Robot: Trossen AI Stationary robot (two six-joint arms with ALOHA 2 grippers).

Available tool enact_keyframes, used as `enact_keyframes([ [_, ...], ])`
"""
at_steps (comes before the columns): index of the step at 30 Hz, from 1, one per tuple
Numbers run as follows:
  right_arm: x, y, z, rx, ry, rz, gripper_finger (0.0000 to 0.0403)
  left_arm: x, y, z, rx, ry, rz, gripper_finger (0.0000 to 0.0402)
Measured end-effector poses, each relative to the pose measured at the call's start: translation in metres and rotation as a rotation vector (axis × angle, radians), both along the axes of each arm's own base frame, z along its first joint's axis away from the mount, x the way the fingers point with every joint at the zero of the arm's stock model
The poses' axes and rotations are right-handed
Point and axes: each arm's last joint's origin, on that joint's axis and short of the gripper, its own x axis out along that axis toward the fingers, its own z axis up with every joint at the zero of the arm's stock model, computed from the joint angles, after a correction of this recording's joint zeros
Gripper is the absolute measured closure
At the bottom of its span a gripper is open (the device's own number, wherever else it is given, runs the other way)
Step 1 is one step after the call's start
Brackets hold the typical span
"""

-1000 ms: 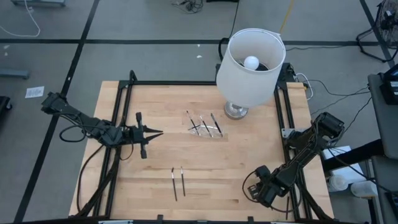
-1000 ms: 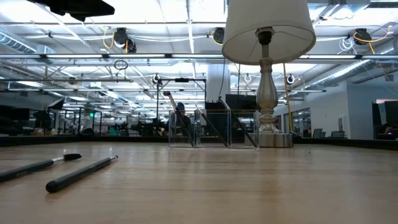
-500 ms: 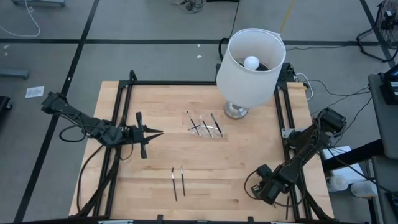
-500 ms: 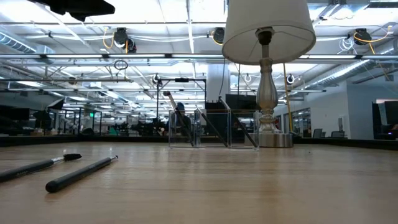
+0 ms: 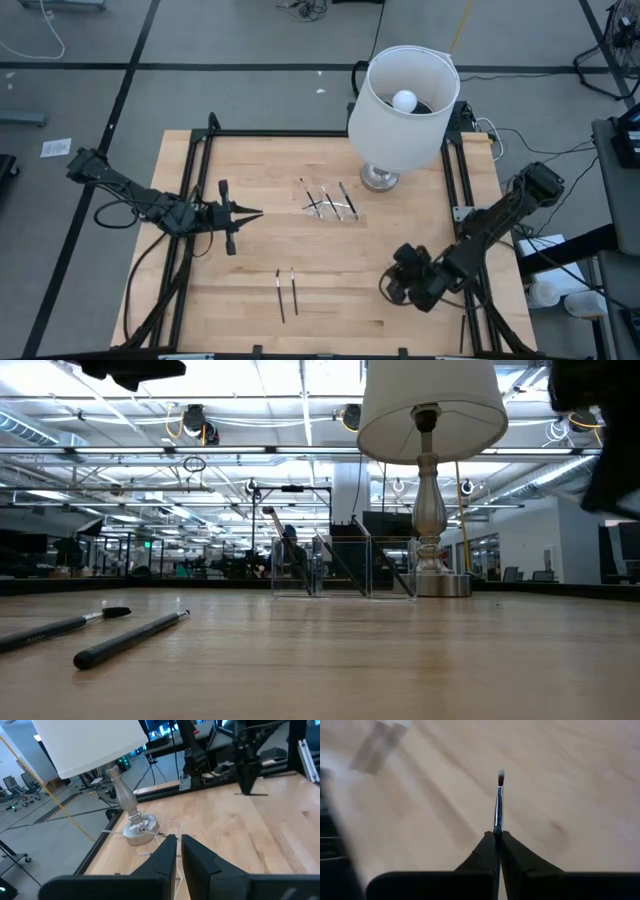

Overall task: Pick & Place Makeup Brushes
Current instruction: Put the black eyeshadow brush into the transparent organizer

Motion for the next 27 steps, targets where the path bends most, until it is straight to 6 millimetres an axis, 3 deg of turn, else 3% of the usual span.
enact_keyframes([
  [4, 0.018, -0.004, 0.01, -0.177, -0.161, 0.095, 0.0402, 0.001, -0.002, 0.007, -0.041, -0.063, -0.045, 0.0364],
  [14, 0.058, -0.012, 0.04, -0.662, -0.429, 0.313, 0.0403, 0.004, -0.016, 0.015, -0.072, -0.138, -0.455, 0.0364],
  [21, 0.079, -0.015, 0.053, -0.811, -0.568, 0.396, 0.0403, 0.031, -0.029, 0.0, -0.071, -0.119, -0.439, 0.0364],
  [27, 0.092, -0.019, 0.052, -0.808, -0.648, 0.437, 0.0403, 0.052, -0.041, -0.008, -0.038, -0.186, -0.446, 0.0364],
])
